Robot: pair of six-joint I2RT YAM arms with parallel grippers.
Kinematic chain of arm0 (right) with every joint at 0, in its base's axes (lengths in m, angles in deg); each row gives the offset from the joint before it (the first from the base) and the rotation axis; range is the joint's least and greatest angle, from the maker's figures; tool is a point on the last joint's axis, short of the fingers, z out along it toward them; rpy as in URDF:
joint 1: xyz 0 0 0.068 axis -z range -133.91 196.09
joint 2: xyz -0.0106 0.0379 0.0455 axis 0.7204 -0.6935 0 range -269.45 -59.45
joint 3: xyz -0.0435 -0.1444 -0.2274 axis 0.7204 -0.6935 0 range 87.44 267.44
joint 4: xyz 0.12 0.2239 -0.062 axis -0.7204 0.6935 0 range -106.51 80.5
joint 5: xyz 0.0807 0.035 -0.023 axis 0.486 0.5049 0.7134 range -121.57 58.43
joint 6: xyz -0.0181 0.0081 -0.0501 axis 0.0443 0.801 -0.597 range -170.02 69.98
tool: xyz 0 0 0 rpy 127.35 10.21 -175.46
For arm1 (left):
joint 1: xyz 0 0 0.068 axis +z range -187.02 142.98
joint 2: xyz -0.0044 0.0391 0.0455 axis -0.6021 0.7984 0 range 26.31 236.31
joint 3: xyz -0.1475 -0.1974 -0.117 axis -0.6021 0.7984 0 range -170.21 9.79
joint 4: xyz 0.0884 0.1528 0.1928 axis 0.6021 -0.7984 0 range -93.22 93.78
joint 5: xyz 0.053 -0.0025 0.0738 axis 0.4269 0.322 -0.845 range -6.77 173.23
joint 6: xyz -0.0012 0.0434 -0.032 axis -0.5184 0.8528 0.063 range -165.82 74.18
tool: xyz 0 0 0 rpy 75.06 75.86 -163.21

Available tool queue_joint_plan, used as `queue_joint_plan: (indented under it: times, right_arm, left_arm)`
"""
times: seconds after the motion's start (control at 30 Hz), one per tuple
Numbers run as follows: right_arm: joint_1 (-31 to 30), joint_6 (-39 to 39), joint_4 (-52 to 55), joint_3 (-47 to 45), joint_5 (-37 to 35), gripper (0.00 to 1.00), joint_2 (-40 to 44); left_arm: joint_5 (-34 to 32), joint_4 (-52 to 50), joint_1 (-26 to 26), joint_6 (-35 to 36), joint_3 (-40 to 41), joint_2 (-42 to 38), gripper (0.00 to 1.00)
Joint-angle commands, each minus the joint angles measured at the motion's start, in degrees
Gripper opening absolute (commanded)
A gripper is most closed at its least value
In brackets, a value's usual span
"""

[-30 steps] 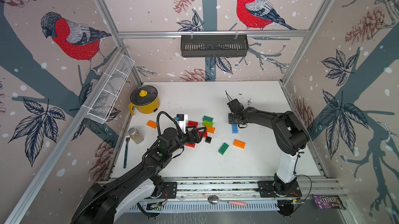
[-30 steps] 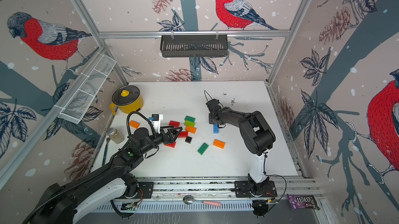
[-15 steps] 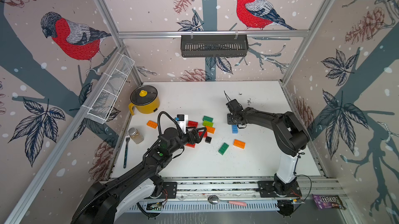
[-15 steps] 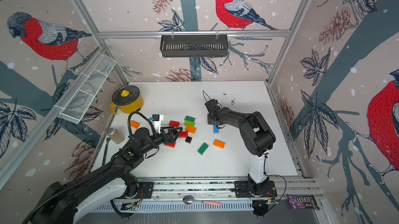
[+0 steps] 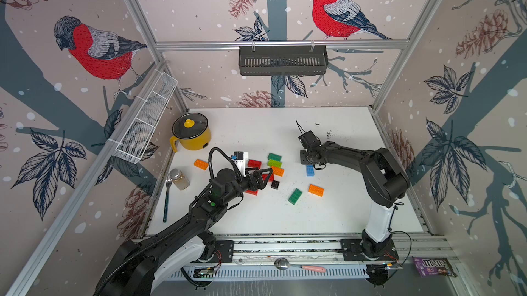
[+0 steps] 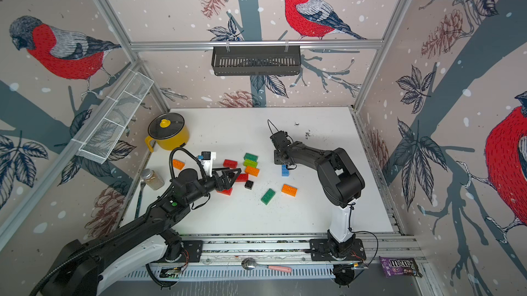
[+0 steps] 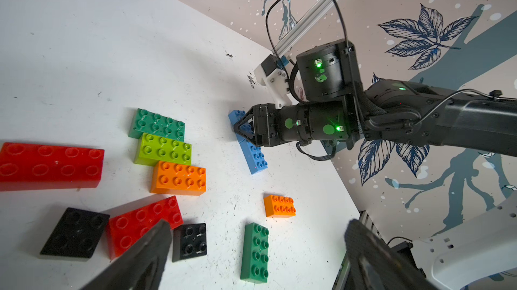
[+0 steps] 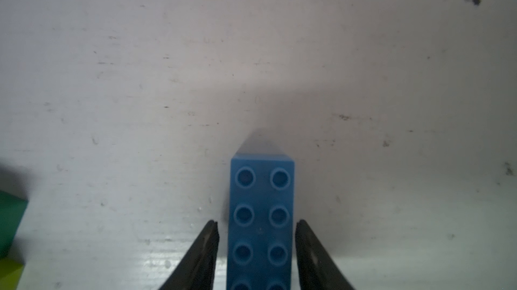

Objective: Assemble a small pinwheel with lego
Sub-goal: Assemble the lego brick at the center of the board, then pick up the lego brick from the center of the board.

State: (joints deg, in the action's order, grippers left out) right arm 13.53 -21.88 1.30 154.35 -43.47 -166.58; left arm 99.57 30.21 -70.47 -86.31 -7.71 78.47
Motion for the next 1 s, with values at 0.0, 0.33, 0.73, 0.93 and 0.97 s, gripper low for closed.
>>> queue_joint_plan:
  times: [0.0, 0.33, 0.73, 0.93, 0.97]
  right_arm:
    - [-0.4, -1.32, -0.58, -0.03, 0.69, 0.55, 2.96]
    - [-3.62, -0.8, 5.49, -11.78, 2.76, 0.8, 23.07]
    - [-5.37, 5.78, -3.66, -34.28, 12.68, 0.99, 42.02]
    - [-4.1, 2.77, -6.06, -32.4, 14.99, 0.99, 32.44]
    - [-4.09, 2.67, -6.55, -32.3, 15.47, 0.99, 31.67]
  left_arm:
    - [-0.25, 2.47, -0.03, -0.55, -0.51, -0.37, 0.97]
    - [1.97, -0.23, -0.01, -1.01, -1.18, -4.57, 0.97]
    - [4.53, 0.2, -0.21, -1.76, -0.96, -4.27, 0.97]
    - [5.59, 0.51, -0.47, -3.1, -0.63, -4.66, 0.97]
    - [5.73, 0.25, -0.47, -3.09, -0.69, -4.78, 0.97]
